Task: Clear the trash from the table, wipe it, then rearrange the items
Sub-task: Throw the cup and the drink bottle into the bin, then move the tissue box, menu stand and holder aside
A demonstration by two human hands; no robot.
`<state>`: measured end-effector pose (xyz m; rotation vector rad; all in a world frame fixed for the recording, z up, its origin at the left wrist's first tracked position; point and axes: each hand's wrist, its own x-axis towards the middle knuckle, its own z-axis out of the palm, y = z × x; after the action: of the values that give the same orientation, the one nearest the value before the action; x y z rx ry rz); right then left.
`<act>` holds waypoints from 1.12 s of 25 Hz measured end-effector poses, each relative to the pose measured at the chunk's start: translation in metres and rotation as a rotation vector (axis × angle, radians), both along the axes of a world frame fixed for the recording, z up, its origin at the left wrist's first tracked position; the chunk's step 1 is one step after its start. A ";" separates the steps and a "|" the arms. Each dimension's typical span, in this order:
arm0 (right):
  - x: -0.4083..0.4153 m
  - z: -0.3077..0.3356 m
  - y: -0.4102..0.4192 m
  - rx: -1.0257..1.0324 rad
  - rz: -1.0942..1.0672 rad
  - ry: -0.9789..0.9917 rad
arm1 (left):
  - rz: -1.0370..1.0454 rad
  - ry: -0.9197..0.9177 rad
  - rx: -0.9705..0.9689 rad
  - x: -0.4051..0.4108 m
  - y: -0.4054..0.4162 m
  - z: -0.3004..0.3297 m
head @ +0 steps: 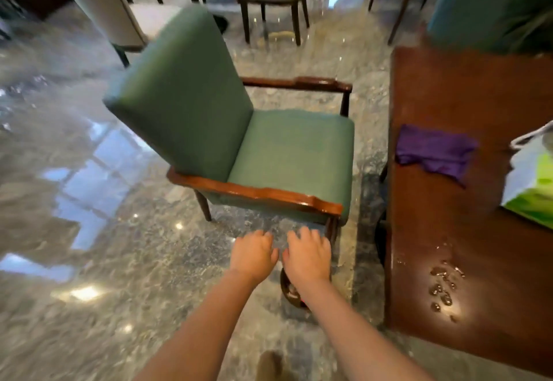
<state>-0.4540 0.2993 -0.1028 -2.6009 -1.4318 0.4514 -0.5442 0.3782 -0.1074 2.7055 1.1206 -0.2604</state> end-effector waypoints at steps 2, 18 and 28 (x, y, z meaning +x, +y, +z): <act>0.015 0.045 -0.011 0.108 0.014 -0.083 | 0.002 -0.142 0.054 0.009 -0.013 0.039; 0.181 0.122 -0.184 0.177 -0.269 -0.268 | -0.212 -0.466 0.138 0.172 -0.144 0.102; 0.276 0.100 -0.292 0.153 -0.453 -0.320 | -0.360 -0.457 0.034 0.267 -0.232 0.070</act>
<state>-0.1780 0.0072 -0.0030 -2.8346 -0.8480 -0.1297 -0.2774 0.1461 -0.0373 2.7732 0.5158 0.3172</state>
